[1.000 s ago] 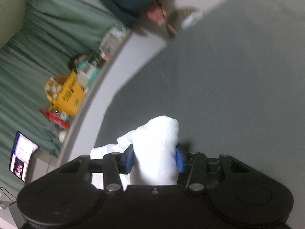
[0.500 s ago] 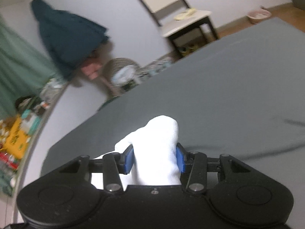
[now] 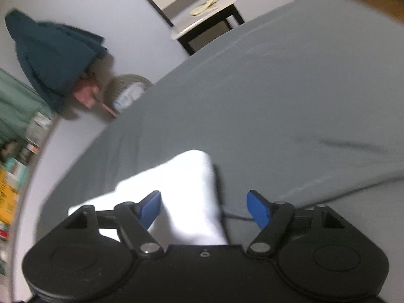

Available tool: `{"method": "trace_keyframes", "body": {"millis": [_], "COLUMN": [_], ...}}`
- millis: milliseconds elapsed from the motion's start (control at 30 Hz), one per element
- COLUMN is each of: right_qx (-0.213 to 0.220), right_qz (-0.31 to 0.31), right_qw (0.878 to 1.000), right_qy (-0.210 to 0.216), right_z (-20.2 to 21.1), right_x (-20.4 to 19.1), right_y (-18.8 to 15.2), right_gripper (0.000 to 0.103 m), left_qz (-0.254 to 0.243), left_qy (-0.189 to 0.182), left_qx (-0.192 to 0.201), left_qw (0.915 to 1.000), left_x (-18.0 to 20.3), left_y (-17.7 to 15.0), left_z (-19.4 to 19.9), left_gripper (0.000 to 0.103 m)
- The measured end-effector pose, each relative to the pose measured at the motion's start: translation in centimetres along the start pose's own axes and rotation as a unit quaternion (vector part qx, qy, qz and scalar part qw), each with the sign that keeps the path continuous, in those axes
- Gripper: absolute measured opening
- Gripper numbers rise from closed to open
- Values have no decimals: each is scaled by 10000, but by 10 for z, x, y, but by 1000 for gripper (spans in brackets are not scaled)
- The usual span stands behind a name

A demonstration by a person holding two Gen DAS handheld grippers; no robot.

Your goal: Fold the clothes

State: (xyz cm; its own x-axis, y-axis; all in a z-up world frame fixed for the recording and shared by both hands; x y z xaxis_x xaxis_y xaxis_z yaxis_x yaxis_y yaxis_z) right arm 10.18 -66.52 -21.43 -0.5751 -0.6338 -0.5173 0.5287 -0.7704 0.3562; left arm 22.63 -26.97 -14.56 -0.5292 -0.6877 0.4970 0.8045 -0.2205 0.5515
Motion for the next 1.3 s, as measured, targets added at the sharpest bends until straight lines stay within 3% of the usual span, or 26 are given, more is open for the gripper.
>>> {"method": "trace_keyframes", "body": {"millis": [67, 167, 233, 267, 300, 333, 467, 600, 667, 700, 800, 867, 967, 1100, 1167, 1267, 1300], "right_qx": [-118, -254, -108, 86, 273, 412, 712, 1068, 1268, 1254, 1545, 1678, 1921, 1678, 1563, 1542, 1535], "right_qz": [274, 1005, 1466, 1650, 1795, 1934, 2608, 2683, 2804, 3071, 3044, 3112, 2871, 2343, 2171, 2043, 2001], "right_qw": [9985, 9893, 9807, 9770, 9738, 9712, 9557, 9543, 9505, 9427, 9380, 9341, 9379, 9550, 9599, 9616, 9620], "right_qy": [-452, -1031, -1290, -1351, -1367, -1330, -1167, -776, -426, -368, -603, -495, -303, -696, -845, -994, -1043], "right_z": [21, 60, 92, 110, 127, 143, 186, 213, 221, 222, 235, 245, 254, 247, 245, 245, 244], "right_x": [-9, -39, -62, -74, -87, -99, -142, -164, -169, -174, -175, -174, -163, -141, -135, -133, -132], "right_y": [-2, -14, -34, -46, -59, -73, -130, -173, -182, -181, -176, -174, -173, -177, -177, -175, -175], "right_gripper": [73, 75, 78, 88, 100, 103, 103, 103, 103, 103, 103, 103, 103, 103, 103, 103, 103], "left_qz": [-63, -256, -376, -447, -519, -594, -897, -1009, -1144, -1211, -1422, -1474, -1378, -1204, -1355, -1741, -1844], "left_qy": [322, 601, 671, 699, 727, 754, 886, 975, 1108, 1175, 1486, 1771, 2011, 2226, 2329, 2585, 2748], "left_qx": [-110, -163, -204, -193, -182, -168, -38, 24, 88, 120, 221, 276, 241, -232, -608, -1023, -858], "left_qw": [9994, 9977, 9968, 9964, 9958, 9952, 9920, 9901, 9872, 9856, 9784, 9727, 9695, 9672, 9611, 9447, 9397], "left_x": [-5, -6, -5, -2, 1, 4, 25, 48, 57, 62, 75, 83, 94, 107, 114, 124, 127], "left_y": [-8, -16, -22, -25, -28, -31, -28, -19, -15, -14, -7, -2, 6, 14, 18, 19, 18], "left_z": [20, 53, 79, 93, 108, 121, 160, 190, 203, 210, 226, 232, 238, 223, 209, 197, 202], "left_gripper": [81, 82, 82, 82, 82, 84, 89, 90, 90, 90, 90, 91, 91, 91, 91, 91, 91]}}
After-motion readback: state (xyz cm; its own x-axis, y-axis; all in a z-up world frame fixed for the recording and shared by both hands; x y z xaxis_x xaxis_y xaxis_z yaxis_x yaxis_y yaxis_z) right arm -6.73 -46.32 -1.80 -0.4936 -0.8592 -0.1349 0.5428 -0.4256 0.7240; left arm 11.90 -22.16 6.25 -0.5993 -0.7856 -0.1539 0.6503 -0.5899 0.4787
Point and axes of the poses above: each gripper's, at about its wrist camera, not at the fingertips, and z roughly against the way its jaws point, x to its right, y to its top, the point moved 6 cm from there along -z, roughly the way its jaws point, and after that the axes turned 9 degrees about -x, right-handed, at the moved point
